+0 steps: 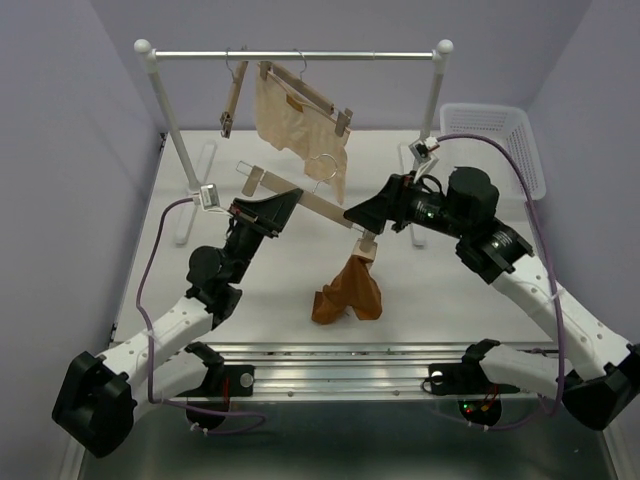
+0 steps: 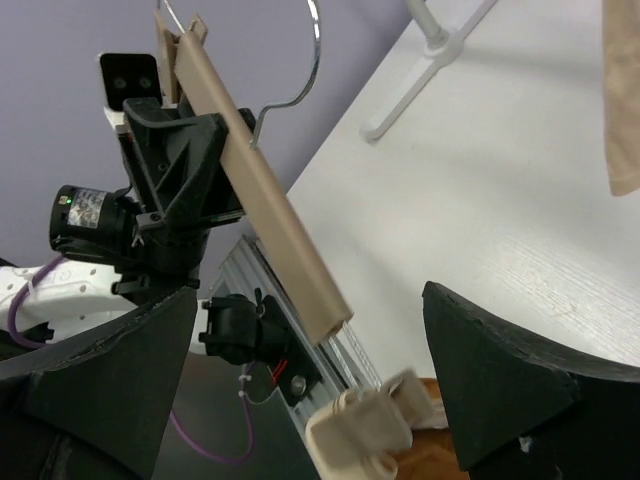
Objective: Remove the underwear clipped to the hanger
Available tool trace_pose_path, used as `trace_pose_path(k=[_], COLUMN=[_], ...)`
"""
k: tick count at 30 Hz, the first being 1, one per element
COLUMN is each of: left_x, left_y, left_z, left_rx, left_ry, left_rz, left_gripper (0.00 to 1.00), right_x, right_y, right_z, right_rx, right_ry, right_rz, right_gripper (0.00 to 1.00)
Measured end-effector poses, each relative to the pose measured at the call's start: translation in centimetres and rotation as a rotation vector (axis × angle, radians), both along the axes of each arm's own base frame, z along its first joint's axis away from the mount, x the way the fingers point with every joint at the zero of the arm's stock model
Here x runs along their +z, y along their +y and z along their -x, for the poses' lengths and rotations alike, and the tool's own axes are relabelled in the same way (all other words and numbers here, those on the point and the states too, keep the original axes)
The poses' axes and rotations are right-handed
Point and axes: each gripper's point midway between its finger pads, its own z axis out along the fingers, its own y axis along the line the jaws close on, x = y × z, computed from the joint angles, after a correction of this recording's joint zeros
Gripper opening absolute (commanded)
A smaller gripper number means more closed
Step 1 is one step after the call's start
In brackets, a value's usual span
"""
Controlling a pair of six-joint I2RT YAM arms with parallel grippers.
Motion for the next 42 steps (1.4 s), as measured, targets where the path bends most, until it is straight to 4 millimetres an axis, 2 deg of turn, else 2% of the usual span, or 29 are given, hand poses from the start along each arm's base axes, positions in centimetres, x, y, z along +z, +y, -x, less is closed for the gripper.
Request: trace_pose_path(k=[4,7,14,19,23,26,29,34,39,42], left_x=[-0.2,-1.4,-5.6,-7.7,-7.5,-6.7,-5.8,-4.8,-4.8,-4.8], left_y=[0.7,0.8,0.3,-0.7,-0.9,-0.8,-0.6,-0.5,-0.5,-0.5], left_z=[-1.0,-2.2,-4.5,-4.7,-4.2,-4.0,-3.6,-3.1,-3.1,-3.1], left_rx=[-0.007,-0.036,-0.183,-0.279,-0.307,-0.311,-0.311,-0.312,-0.313,-0.312], left_ry=[-0.027,-0.015,0.131,0.239,0.241,0.22,0.192,0.158,0.158,0.158], left_rz=[-0.004,-0.033,-0.055,-0.034,-0.028,-0.024,-0.02,-0.014,-0.014,-0.013], left_gripper=[0.0,0.0,0.0,0.0,0.0,0.0,0.0,0.0,0.0,0.0], right_x=[1.4,1.1,-2.7,-4.3,-5.0,-6.3,-6.8,-6.6,-5.3,-4.8], right_y=[-2.4,-3.3,-4.3,-3.8,-3.3,-3.2,-3.0,-2.6,-2.2,-2.1], right_z=[0.8,0.6,-1.5,-1.1,-0.2,0.5,1.0,1.7,2.5,2.8], right_rx=[-0.07,-0.091,-0.116,-0.057,0.004,0.028,0.052,0.093,0.147,0.169], right_ry=[-0.045,-0.035,0.081,0.131,0.153,0.202,0.233,0.258,0.254,0.254], right_rz=[-0.011,-0.009,0.04,0.045,0.017,0.014,0.0,-0.031,-0.089,-0.111], right_gripper=[1.0,1.0,1.0,1.0,1.0,1.0,1.0,0.97,0.85,0.85])
